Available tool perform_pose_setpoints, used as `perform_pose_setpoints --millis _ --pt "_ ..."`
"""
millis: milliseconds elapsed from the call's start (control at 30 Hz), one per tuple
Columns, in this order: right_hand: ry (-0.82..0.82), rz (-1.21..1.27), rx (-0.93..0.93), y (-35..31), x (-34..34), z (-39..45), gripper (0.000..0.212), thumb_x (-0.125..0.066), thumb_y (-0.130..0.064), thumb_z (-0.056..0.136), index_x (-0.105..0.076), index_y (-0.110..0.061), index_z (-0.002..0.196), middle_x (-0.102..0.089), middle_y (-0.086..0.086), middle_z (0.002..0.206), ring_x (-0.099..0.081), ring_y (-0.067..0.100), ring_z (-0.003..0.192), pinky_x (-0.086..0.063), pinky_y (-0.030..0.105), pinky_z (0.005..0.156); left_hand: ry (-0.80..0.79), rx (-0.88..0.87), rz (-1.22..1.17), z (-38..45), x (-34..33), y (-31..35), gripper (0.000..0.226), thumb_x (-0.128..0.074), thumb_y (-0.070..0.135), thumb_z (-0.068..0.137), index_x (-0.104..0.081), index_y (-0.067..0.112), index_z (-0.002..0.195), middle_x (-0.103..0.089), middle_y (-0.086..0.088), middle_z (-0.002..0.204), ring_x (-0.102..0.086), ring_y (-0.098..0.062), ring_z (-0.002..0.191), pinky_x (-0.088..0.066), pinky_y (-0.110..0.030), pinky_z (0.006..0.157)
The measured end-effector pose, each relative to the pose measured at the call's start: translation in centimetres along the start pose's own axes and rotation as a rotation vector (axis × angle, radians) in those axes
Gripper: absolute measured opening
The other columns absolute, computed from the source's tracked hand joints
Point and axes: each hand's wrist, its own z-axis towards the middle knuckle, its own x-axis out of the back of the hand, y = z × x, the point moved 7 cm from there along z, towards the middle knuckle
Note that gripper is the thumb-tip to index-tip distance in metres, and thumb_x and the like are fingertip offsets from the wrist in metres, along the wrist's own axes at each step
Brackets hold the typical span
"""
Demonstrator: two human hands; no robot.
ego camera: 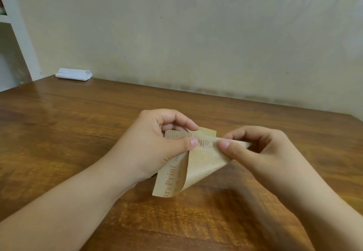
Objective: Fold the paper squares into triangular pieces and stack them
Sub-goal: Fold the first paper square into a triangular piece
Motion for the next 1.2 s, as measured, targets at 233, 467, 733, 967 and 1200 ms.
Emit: perform_pose_setpoints --millis 233,467,733,967,1200 --pt "-0.024 0.04 0.057 0.1 -0.4 0.1 0.023 -0.067 -0.046 0.067 -0.074 -0.025 0.072 -0.07 0.005 0.07 -0.056 0.015 0.062 -0.045 0.026 0.063 -0.048 -0.003 -0.063 -0.2 -0.5 0.1 0.018 -0.078 0.014 0.063 -0.073 0.023 0.078 -0.073 -0.006 0.083 -0.072 -0.02 0.079 -0.059 -0.035 0.073" --pt "-0.073 0.185 0.002 0.7 -0.7 0.4 0.022 -0.068 -0.04 0.065 -0.075 -0.019 0.068 -0.071 0.0 0.069 -0.061 0.006 0.067 -0.046 0.018 0.065 -0.086 0.011 -0.139 -0.2 -0.7 0.1 0.016 -0.076 0.014 0.058 -0.074 0.018 0.073 -0.074 -0.005 0.081 -0.072 -0.018 0.077 -0.058 -0.027 0.068" --pt "-0.078 0.217 -0.034 1.0 -0.8 0.4 0.025 -0.069 -0.037 0.065 -0.075 -0.013 0.069 -0.071 0.005 0.07 -0.06 0.007 0.066 -0.045 0.011 0.061 -0.093 0.047 -0.15 -0.1 -0.7 -0.3 0.016 -0.075 0.012 0.058 -0.074 0.013 0.074 -0.074 -0.004 0.079 -0.072 -0.016 0.075 -0.057 -0.023 0.064" --pt "-0.116 0.036 -0.066 1.1 -0.6 0.2 0.015 -0.071 -0.033 0.075 -0.075 -0.019 0.074 -0.073 0.001 0.073 -0.06 0.006 0.064 -0.044 0.015 0.064 -0.098 0.083 -0.057 -0.1 -0.9 -0.6 0.013 -0.079 0.011 0.06 -0.075 0.018 0.071 -0.073 -0.004 0.075 -0.071 -0.015 0.072 -0.057 -0.025 0.066" --pt "-0.238 -0.247 -0.239 3.2 -1.4 0.1 0.018 -0.071 -0.04 0.076 -0.074 -0.022 0.074 -0.07 0.006 0.085 -0.062 0.021 0.075 -0.05 0.032 0.071 -0.162 0.196 0.178 -0.5 -2.0 -2.4 0.02 -0.08 0.012 0.07 -0.073 0.027 0.08 -0.073 0.004 0.075 -0.069 -0.013 0.07 -0.056 -0.033 0.073"
